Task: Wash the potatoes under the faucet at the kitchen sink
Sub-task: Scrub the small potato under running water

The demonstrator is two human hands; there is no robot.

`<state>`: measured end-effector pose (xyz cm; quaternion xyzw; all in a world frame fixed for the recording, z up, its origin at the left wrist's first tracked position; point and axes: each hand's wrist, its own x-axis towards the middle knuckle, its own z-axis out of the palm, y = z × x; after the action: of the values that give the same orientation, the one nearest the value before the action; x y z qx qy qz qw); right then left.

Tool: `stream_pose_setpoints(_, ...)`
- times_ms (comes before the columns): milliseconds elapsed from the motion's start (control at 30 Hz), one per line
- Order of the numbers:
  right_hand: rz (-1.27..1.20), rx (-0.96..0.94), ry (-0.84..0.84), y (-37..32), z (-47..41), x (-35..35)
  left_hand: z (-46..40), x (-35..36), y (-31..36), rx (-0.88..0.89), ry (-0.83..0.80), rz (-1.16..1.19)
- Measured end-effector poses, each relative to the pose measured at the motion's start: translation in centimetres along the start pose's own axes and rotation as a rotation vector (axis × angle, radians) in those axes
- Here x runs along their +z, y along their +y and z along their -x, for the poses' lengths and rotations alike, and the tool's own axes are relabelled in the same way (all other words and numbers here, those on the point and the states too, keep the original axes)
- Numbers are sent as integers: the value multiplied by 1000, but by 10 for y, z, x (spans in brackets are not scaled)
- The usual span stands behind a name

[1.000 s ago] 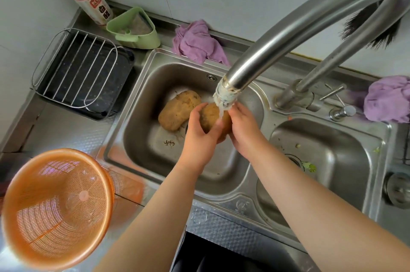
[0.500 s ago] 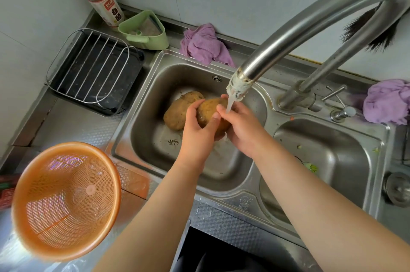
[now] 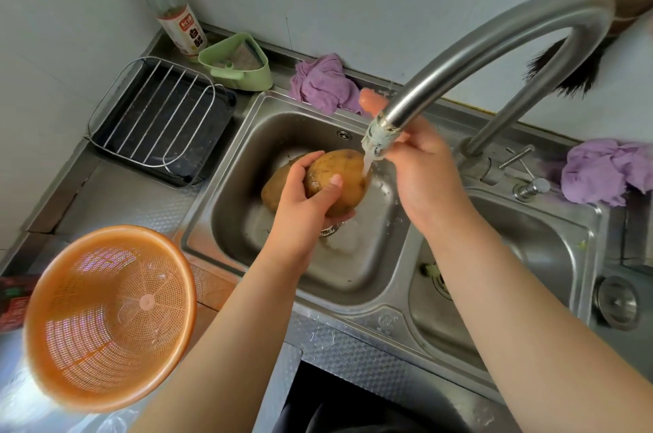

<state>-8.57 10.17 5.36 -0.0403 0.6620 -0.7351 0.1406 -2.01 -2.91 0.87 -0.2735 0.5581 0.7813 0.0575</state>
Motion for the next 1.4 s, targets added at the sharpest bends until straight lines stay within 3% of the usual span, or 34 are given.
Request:
stream_pose_setpoints(167, -22, -128, -69, -19, 17, -5, 17, 1, 10, 19, -46, 26)
stream_pose_setpoints(400, -3, -112, -88, -19, 28, -20, 35, 10, 5, -14, -71, 56)
stream_pose_setpoints(533, 105, 58, -124, 16, 32, -24, 36, 20, 3, -65, -59, 177)
stream_pose_setpoints(600, 21, 182, -156, 37, 39, -25, 33, 24, 4, -118, -37, 263)
stream_pose_setpoints(833, -33, 242, 282, 47, 24, 6, 22, 37, -1, -136, 126, 313)
stream_pose_setpoints(900, -97, 250, 188, 43, 21, 5, 17, 35, 4, -152, 167, 307)
stream_pose_setpoints(1000, -261, 258, -104, 38, 28, 1, 13, 33, 8, -191, 211, 306)
stream_pose_setpoints(1033, -277, 257, -103, 39, 30, 0, 13, 34, 7, -185, 205, 288)
stream_pose_setpoints(1167, -258, 302, 216, 48, 23, 5, 17, 43, 0, -138, 200, 254)
stream_pose_setpoints(1267, -218, 393, 360, 50, 15, 7, 17, 45, -2, -123, 198, 233)
stream_pose_setpoints(1400, -314, 374, 197, 42, 19, 2, 16, 42, -2, -112, 200, 238)
